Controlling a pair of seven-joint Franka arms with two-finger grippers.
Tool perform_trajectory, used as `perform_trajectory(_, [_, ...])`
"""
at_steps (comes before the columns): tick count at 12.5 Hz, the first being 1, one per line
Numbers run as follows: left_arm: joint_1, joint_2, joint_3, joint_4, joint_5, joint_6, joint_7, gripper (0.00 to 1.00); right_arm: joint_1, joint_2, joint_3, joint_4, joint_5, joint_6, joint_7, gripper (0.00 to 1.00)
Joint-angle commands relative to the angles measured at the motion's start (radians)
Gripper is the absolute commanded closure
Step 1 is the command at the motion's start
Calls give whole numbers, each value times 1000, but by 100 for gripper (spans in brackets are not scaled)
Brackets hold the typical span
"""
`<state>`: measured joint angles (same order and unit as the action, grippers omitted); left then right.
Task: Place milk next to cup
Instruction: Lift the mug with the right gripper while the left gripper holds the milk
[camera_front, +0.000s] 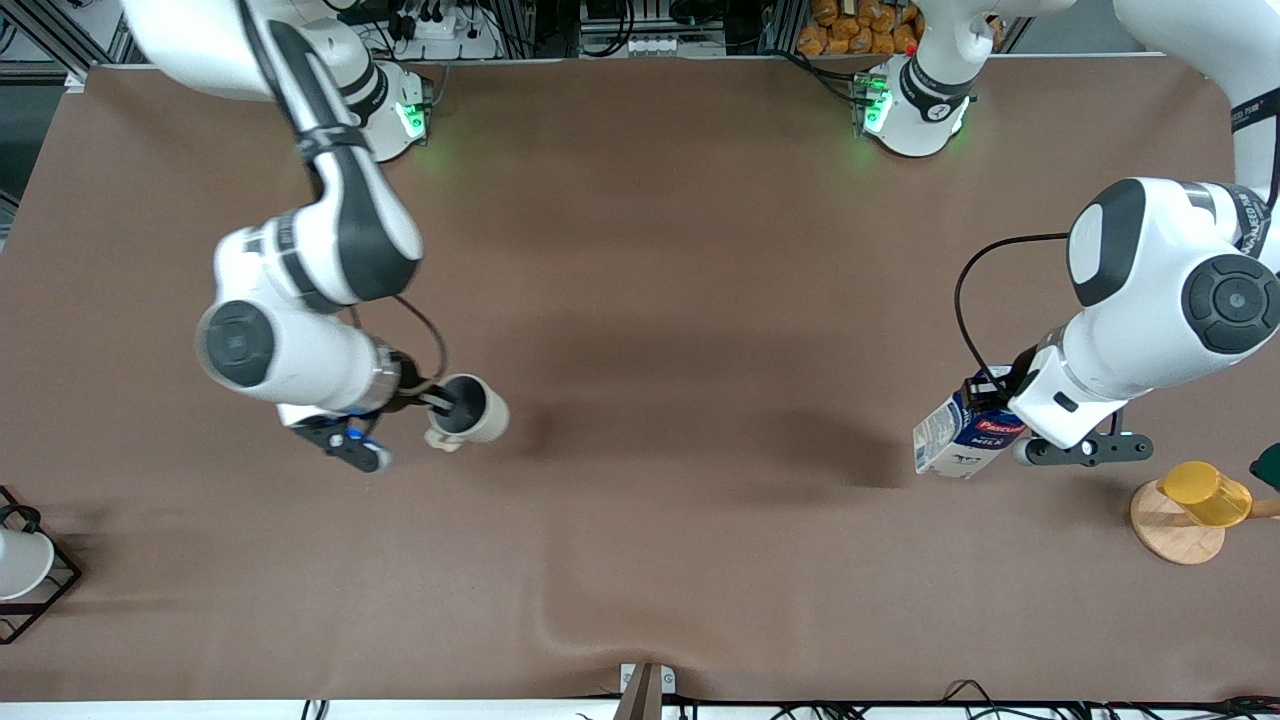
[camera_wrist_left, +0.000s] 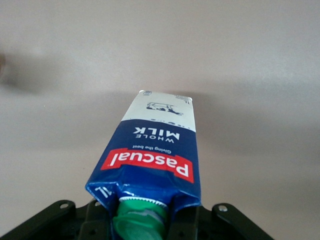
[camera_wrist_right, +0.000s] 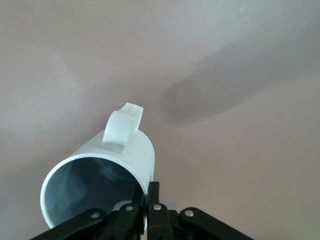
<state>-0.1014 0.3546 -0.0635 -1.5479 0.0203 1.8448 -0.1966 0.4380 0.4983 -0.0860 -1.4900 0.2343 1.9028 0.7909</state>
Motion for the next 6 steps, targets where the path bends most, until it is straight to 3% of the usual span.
perform_trajectory(1, [0,-39,-15,-12,24,-7,-26,100,102,101,-14,57,14,106,184,100])
perform_trajectory(3, [-3,-58,-32,-3,21,-15,-62,100,177,156,-14,63,13,217,275,100])
perform_trajectory(6, [-6,-56,-73,45,27,-87,-125,100,223,201,-14,63,7,245,301,100])
